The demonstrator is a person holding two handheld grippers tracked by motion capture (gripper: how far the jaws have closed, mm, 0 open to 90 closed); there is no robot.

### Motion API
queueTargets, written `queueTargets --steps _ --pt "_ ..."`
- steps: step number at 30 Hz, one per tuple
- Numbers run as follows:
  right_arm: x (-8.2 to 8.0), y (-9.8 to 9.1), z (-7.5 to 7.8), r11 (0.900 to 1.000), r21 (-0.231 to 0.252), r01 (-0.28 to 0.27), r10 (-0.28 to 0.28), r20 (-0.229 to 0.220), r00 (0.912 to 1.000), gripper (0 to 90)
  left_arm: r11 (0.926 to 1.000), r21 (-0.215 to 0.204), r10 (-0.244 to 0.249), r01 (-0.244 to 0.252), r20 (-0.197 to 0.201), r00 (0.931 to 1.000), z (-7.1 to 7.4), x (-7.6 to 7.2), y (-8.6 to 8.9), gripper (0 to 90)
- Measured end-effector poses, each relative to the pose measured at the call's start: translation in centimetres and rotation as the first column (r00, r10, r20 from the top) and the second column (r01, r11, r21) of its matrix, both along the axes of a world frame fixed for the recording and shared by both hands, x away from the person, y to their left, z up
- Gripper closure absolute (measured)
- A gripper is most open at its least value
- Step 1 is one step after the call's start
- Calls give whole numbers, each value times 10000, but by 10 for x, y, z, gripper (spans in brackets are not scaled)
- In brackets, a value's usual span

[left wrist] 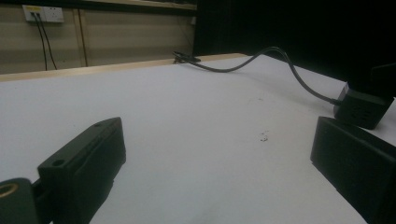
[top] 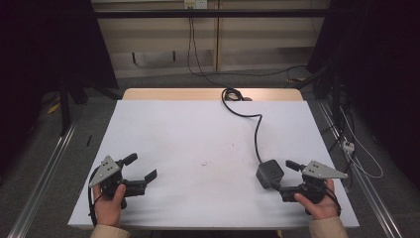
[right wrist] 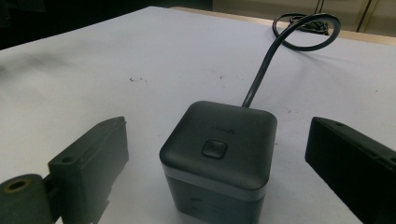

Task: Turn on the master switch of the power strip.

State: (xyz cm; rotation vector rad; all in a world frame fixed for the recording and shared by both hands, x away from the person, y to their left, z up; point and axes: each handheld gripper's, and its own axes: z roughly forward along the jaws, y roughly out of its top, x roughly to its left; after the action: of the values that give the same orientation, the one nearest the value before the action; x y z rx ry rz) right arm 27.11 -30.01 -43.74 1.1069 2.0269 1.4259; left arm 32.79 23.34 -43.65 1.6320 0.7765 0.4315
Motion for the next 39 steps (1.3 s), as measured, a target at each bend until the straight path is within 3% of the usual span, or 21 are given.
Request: queueTargets --steps 39 --pt "-7 -20 -10 9997 -213 147 -151 -225 9996 70 10000 55 -57 57 -36 10000 -1 1 -1 29"
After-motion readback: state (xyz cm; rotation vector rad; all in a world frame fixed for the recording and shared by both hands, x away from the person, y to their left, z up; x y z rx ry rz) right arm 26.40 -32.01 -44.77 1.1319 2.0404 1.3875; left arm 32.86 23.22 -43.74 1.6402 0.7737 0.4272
